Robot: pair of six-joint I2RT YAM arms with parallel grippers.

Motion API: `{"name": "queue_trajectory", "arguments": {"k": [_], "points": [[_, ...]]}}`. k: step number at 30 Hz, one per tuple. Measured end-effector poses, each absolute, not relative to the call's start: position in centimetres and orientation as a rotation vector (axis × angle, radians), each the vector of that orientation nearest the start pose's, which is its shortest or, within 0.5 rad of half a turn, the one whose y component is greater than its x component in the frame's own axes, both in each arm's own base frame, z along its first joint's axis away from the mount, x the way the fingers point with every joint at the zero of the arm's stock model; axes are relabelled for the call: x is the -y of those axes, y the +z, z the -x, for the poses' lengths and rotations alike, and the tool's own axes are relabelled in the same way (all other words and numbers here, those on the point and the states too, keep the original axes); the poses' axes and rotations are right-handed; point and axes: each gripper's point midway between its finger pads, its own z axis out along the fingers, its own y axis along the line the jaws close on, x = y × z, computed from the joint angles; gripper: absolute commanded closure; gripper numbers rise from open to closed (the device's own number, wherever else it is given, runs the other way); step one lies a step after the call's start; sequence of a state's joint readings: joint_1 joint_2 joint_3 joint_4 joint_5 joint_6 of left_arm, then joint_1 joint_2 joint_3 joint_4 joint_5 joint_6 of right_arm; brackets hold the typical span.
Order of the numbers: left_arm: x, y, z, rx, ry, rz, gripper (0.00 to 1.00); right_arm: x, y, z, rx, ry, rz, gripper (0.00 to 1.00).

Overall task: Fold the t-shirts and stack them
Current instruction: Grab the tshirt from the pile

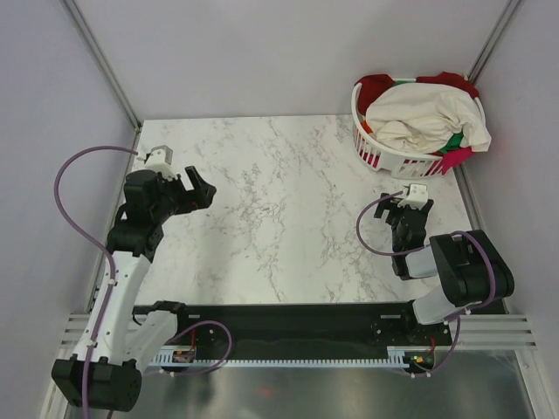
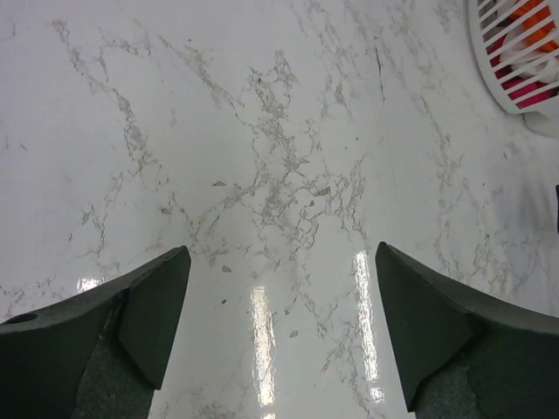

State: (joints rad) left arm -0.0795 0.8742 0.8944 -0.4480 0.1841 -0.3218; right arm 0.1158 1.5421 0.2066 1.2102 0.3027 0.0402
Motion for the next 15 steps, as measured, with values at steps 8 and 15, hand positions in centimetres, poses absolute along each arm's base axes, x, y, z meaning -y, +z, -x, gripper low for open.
{"name": "queue_trajectory", "arguments": {"k": [8, 15], "points": [[6.4, 21.2, -29.7, -2.148, -0.406, 0.193, 0.13, -1.7, 17.7, -39.2, -1.694, -0.174, -0.179, 0.02], [6.1, 22.1, -29.2, -2.116, -0.392, 0.2, 0.13, 1.4, 36.6, -37.2, -1.385, 0.005, -0.535, 0.02]]}}
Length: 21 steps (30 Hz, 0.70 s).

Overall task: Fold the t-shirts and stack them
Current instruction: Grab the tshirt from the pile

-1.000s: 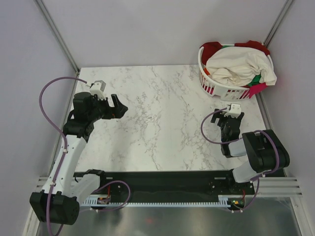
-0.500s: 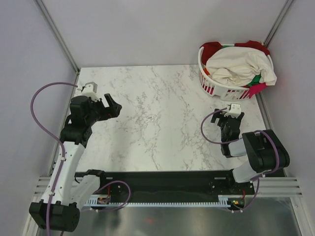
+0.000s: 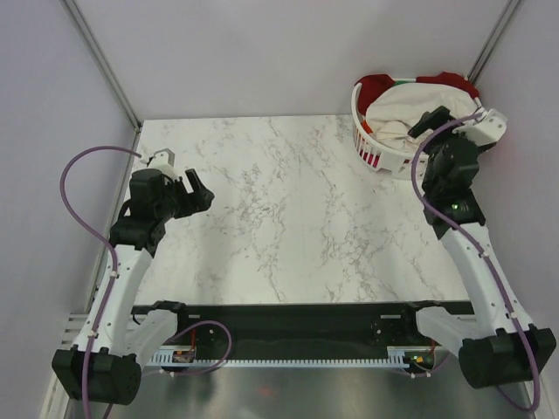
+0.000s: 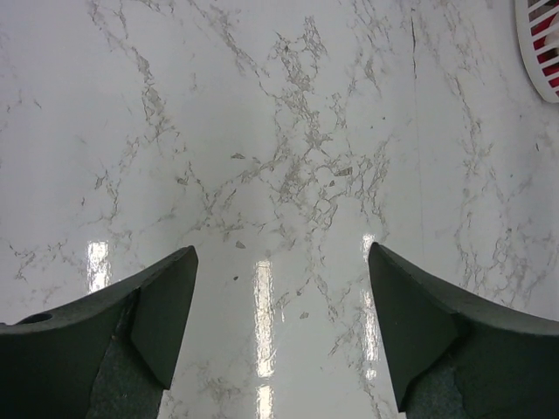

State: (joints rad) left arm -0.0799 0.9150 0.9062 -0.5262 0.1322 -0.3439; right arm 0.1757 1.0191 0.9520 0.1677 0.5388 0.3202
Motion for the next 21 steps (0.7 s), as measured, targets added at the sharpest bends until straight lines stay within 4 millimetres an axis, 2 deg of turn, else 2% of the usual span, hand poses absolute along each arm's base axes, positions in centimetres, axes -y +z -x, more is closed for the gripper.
{"name": "queue_trajectory", "arguments": {"k": [3, 5, 7, 8, 12, 14, 16, 21], "points": [[6.1, 21.6, -29.3, -2.136, -0.39, 0.204, 0.14, 5.1, 37.8, -39.2, -1.42, -0.055, -0.666, 0.02], [6.1, 21.3, -29.2, -2.15, -0.389, 0.206, 0.14, 7.7, 37.0, -41.5, -1.477, -0.09, -0.732, 0.04], [6.1, 21.2, -29.1, -2.156, -0.388, 0.207, 0.15, 9.9, 34.2, -43.4, -1.564, -0.104, -0.782, 0.07], [6.1, 21.2, -29.1, -2.155, -0.388, 0.207, 0.15, 11.3, 31.8, -44.1, -1.63, -0.102, -0.818, 0.12], [6.1, 21.2, -29.1, -2.157, -0.388, 0.207, 0.16, 14.7, 24.5, -45.0, -1.824, -0.07, -0.938, 0.15], [6.1, 21.1, -29.2, -2.159, -0.389, 0.207, 0.16, 15.0, 22.6, -45.4, -1.885, -0.047, -0.963, 0.16], [6.1, 21.1, -29.2, -2.161, -0.388, 0.208, 0.16, 14.4, 21.9, -46.1, -1.925, -0.008, -0.952, 0.17], [6.1, 21.0, -29.2, -2.163, -0.389, 0.208, 0.17, 13.0, 23.9, -47.9, -1.909, 0.085, -0.886, 0.2]]}}
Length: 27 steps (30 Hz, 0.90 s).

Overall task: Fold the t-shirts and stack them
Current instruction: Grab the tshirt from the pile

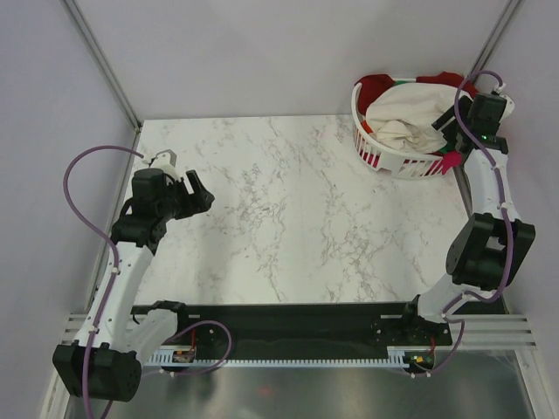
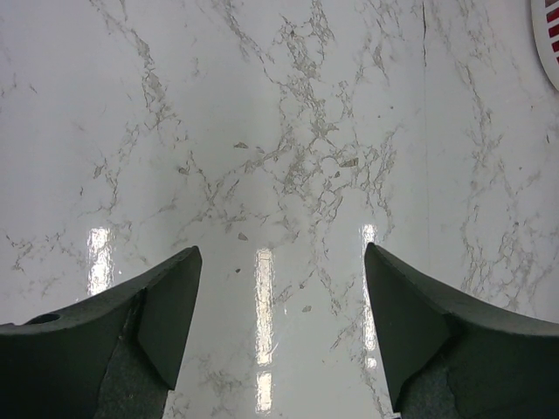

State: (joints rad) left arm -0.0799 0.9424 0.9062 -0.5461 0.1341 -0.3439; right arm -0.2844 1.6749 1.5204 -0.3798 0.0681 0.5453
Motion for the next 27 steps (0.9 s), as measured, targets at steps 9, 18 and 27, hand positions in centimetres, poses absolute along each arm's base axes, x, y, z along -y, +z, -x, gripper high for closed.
{"name": "queue_trajectory", "arguments": {"k": [9, 18, 27], "points": [[6.1, 20.6, -29.3, -2.179, -0.388, 0.211, 0.2, 11.4, 25.1, -49.0, -1.906, 0.197, -0.819, 0.2], [6.1, 20.4, -29.3, -2.188, -0.389, 0.211, 0.21, 11.6, 24.2, -51.1, -1.909, 0.228, -0.817, 0.8], [6.7, 19.9, -29.4, -2.21, -0.419, 0.197, 0.22, 10.4, 26.3, -52.4, -1.886, 0.298, -0.766, 1.0]]}}
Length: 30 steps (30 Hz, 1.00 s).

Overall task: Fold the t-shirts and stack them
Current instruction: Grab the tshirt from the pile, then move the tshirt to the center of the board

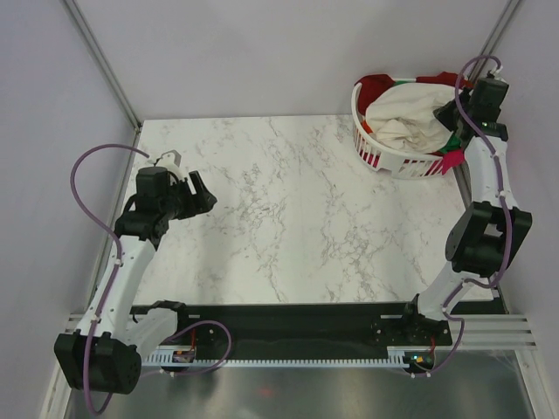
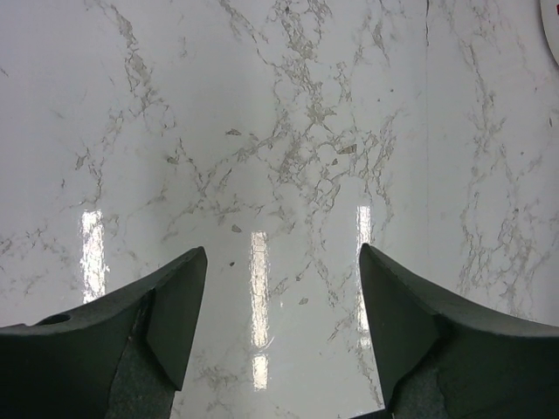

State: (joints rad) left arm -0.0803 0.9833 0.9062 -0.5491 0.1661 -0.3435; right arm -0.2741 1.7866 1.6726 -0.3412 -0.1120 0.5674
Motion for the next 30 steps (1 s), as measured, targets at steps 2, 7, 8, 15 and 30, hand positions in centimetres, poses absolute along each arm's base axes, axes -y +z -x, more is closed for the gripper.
{"name": "queue_trajectory", "arguments": {"k": [2, 7, 8, 15, 30], "points": [[6.7, 19.5, -29.4, -2.223, -0.421, 0.198, 0.22, 8.9, 29.1, -52.8, -1.852, 0.362, -0.716, 1.0], [6.7, 19.4, -29.4, -2.227, -0.416, 0.201, 0.22, -0.2, 45.3, -53.1, -1.591, 0.671, -0.454, 1.0], [6.6, 19.5, -29.4, -2.226, -0.411, 0.203, 0.22, -2.9, 49.5, -52.1, -1.505, 0.747, -0.37, 1.0], [5.8, 20.3, -29.0, -2.193, -0.363, 0.224, 0.21, -9.8, 69.3, -35.3, -0.976, 0.987, -0.041, 0.02], [9.0, 20.3, -26.6, -2.223, -0.353, 0.152, 0.23, -4.4, 21.4, -37.8, -2.13, 0.464, -0.683, 0.02]]}}
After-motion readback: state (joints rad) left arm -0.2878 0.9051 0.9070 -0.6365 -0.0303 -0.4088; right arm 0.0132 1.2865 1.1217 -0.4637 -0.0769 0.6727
